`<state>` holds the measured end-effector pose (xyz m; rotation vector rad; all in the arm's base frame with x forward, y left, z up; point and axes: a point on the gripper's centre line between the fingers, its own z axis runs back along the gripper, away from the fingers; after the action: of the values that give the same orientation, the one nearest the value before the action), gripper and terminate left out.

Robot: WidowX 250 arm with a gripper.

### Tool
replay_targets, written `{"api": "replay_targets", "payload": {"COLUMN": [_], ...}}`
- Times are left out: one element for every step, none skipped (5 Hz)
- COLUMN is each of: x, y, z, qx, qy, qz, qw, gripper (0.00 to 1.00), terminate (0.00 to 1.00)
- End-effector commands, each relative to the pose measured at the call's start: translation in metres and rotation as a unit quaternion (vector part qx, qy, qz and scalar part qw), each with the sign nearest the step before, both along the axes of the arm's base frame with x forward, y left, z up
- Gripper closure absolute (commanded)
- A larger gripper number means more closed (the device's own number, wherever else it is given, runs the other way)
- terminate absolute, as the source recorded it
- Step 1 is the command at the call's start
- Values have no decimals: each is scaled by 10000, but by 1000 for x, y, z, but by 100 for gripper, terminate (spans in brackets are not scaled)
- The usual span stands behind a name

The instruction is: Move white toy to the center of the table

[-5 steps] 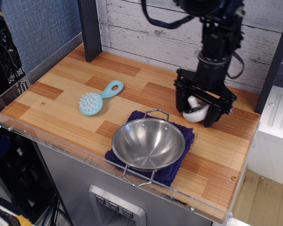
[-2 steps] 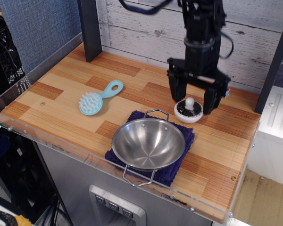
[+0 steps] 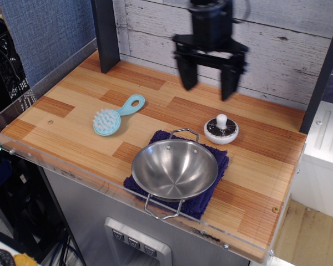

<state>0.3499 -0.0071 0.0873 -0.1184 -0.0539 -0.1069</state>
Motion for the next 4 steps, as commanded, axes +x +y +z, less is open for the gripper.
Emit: {"api": "replay_targets", "payload": {"x": [-34,-38,-36,-36], "y": [61,69,72,72], "z": [40,43,50,50], "qx": [701,741,731,731], "qy": [-93,-252,-392,-392], "qz": [811,833,509,509], "qw": [9942,9934,9953,9953], "gripper": [0,0,0,0], "terminate": [0,0,0,0]}}
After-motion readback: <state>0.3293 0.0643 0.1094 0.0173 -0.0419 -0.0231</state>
